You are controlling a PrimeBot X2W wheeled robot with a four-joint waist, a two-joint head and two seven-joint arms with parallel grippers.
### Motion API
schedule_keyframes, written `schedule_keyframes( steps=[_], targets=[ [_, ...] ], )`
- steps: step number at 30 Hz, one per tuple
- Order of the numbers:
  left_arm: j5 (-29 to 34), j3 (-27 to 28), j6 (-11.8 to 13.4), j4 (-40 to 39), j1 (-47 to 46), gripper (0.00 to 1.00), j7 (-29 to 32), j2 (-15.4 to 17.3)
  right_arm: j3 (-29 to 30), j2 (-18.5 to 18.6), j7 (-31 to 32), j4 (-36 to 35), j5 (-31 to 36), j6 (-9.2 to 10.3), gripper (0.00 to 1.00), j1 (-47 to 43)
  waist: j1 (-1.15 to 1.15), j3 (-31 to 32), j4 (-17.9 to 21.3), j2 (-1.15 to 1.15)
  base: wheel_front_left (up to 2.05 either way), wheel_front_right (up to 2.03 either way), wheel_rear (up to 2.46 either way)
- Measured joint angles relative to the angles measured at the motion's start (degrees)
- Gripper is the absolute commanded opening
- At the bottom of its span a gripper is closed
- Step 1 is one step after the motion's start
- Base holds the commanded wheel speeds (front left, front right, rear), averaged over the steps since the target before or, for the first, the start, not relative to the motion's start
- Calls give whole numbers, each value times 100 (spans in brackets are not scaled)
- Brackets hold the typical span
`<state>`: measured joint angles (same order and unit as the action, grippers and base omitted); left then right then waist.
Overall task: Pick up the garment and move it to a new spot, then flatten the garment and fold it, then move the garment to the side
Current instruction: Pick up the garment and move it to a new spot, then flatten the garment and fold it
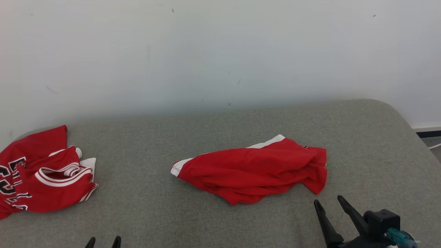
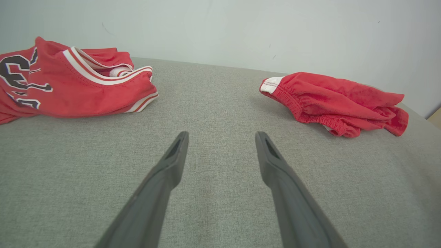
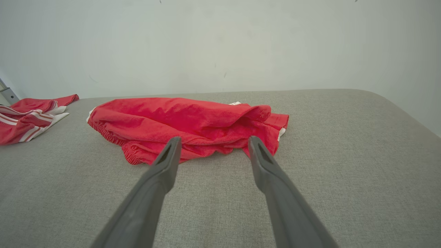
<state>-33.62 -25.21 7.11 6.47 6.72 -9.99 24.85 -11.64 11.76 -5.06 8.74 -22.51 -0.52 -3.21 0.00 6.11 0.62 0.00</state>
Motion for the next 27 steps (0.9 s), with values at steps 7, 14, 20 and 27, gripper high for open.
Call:
schedule_keyframes(
  steps=[7,14,20,27],
  targets=[
    [68,31,0,-13,-1,100,127,-85,-2,-1,-34,54,0,-7,100,13,0,-15,17,0,0,0,0],
    [91,20,0,-55,-31,100,319,-100,-60,1,135,202,-1,-62,100,32,0,-21,18,0,0,0,0],
    [-18,55,0,89,-545,100,864,-264,-158,161,723,401,-48,-207,100,319,0,-102,-31,0,0,0,0],
    [-170,-202,0,556,-1603,100,1740,-740,-400,544,1522,591,53,-405,100,1207,0,-301,-141,0,0,0,0]
  ],
)
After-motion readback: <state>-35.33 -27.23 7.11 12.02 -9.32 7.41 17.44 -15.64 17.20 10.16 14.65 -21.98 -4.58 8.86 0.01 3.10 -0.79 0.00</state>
